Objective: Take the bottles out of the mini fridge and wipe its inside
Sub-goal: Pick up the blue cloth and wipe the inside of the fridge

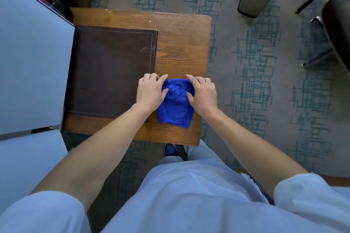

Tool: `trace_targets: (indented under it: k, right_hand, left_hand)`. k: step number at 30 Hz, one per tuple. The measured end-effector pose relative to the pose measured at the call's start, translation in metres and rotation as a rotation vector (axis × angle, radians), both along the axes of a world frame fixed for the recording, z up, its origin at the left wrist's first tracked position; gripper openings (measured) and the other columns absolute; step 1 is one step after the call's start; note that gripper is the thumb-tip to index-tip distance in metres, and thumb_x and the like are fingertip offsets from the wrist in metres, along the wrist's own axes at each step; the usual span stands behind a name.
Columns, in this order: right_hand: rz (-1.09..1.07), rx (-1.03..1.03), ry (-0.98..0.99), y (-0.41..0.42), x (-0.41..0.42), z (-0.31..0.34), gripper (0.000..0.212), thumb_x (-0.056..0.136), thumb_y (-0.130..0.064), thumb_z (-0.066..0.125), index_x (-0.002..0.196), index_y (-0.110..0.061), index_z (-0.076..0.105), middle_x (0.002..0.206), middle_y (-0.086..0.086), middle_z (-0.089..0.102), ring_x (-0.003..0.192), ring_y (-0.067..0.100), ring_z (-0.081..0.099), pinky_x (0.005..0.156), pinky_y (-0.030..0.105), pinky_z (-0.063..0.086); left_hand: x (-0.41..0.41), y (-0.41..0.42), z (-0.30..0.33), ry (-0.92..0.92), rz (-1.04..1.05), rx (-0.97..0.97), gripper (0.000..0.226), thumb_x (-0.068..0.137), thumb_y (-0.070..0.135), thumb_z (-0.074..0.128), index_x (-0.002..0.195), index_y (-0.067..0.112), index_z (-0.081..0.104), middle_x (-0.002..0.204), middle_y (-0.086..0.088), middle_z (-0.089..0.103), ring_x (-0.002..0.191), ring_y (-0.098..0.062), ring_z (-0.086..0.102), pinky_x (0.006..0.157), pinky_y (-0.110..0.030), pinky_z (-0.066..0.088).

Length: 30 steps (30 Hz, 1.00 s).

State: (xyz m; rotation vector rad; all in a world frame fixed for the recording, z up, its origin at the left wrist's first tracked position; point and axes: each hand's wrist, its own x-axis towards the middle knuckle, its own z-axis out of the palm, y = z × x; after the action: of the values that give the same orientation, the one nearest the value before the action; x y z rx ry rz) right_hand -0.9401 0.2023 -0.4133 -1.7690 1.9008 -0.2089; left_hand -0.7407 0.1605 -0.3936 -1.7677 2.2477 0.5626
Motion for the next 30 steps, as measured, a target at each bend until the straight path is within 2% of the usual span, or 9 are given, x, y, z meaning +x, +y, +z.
trace_targets:
  k: [2,4,8,11,16,21,23,25,30]
  right_hand:
    - [-0.007,0.036,0.0,-0.002,0.001,0.001,0.063,0.089,-0.023,0.07,0.148,-0.021,0.05,0.12,0.004,0.066,0.111,0.029,0.056,0.099,0.044,0.046]
    - [0.013,0.066,-0.019,-0.002,0.002,0.004,0.054,0.091,-0.024,0.066,0.144,-0.022,0.055,0.113,0.005,0.066,0.109,0.029,0.057,0.098,0.043,0.047]
    - [0.035,0.107,-0.054,0.005,-0.001,0.009,0.026,0.096,-0.03,0.064,0.12,-0.028,0.072,0.099,0.0,0.061,0.101,0.024,0.054,0.092,0.041,0.048]
    - [0.018,0.131,-0.135,0.004,-0.007,0.021,0.021,0.096,-0.033,0.065,0.115,-0.03,0.075,0.096,-0.008,0.055,0.103,0.018,0.052,0.084,0.035,0.047]
    - [0.067,0.049,-0.2,-0.005,-0.01,0.047,0.016,0.092,-0.035,0.071,0.106,-0.032,0.077,0.094,-0.012,0.055,0.099,0.01,0.047,0.081,0.034,0.048]
    - [0.135,-0.089,-0.352,0.001,-0.003,0.072,0.014,0.089,-0.023,0.075,0.102,-0.025,0.078,0.113,-0.008,0.07,0.115,0.016,0.057,0.096,0.039,0.051]
    - [0.157,-0.086,-0.411,0.001,-0.002,0.083,0.015,0.09,-0.019,0.076,0.104,-0.023,0.078,0.105,-0.01,0.074,0.105,0.015,0.062,0.094,0.041,0.054]
    - [0.266,-0.087,-0.449,0.005,0.014,0.099,0.015,0.092,-0.017,0.075,0.106,-0.023,0.077,0.096,-0.012,0.072,0.094,0.015,0.064,0.086,0.041,0.055]
    - [0.408,-0.115,-0.513,0.017,0.038,0.121,0.021,0.096,-0.016,0.072,0.114,-0.026,0.075,0.099,-0.008,0.076,0.091,0.017,0.068,0.081,0.041,0.058]
  left_hand:
    - [-0.002,-0.005,0.002,0.038,0.028,0.104,0.052,0.099,0.038,0.062,0.148,0.026,0.049,0.123,-0.006,0.06,0.119,-0.028,0.054,0.096,-0.042,0.049]
    - [0.0,-0.004,0.004,0.066,0.052,0.177,0.044,0.098,0.039,0.064,0.14,0.027,0.058,0.118,-0.003,0.061,0.119,-0.025,0.054,0.09,-0.039,0.05]
    - [0.009,0.011,0.006,0.167,0.125,0.182,0.032,0.096,0.045,0.066,0.123,0.027,0.068,0.107,0.001,0.057,0.109,-0.019,0.052,0.083,-0.033,0.05]
    - [0.015,0.027,0.012,0.265,0.175,0.122,0.028,0.097,0.041,0.066,0.12,0.024,0.07,0.107,0.002,0.055,0.106,-0.016,0.051,0.084,-0.035,0.053]
    - [0.03,0.055,0.038,0.389,0.266,-0.015,0.027,0.098,0.036,0.067,0.119,0.022,0.076,0.114,0.004,0.067,0.109,-0.014,0.056,0.085,-0.033,0.054]
    - [0.034,0.082,0.073,0.51,0.391,-0.179,0.017,0.095,0.025,0.071,0.109,0.017,0.078,0.109,0.003,0.074,0.106,-0.013,0.06,0.088,-0.027,0.05]
    - [0.034,0.088,0.086,0.545,0.449,-0.18,0.017,0.095,0.021,0.071,0.11,0.016,0.077,0.105,0.003,0.074,0.102,-0.011,0.061,0.086,-0.02,0.049]
    - [0.048,0.104,0.105,0.574,0.569,-0.222,0.018,0.096,0.021,0.071,0.113,0.016,0.077,0.104,0.005,0.073,0.096,-0.01,0.063,0.08,-0.009,0.046]
    - [0.067,0.142,0.137,0.615,0.705,-0.322,0.02,0.094,0.022,0.073,0.113,0.017,0.077,0.104,0.012,0.073,0.087,0.005,0.063,0.079,0.001,0.045]
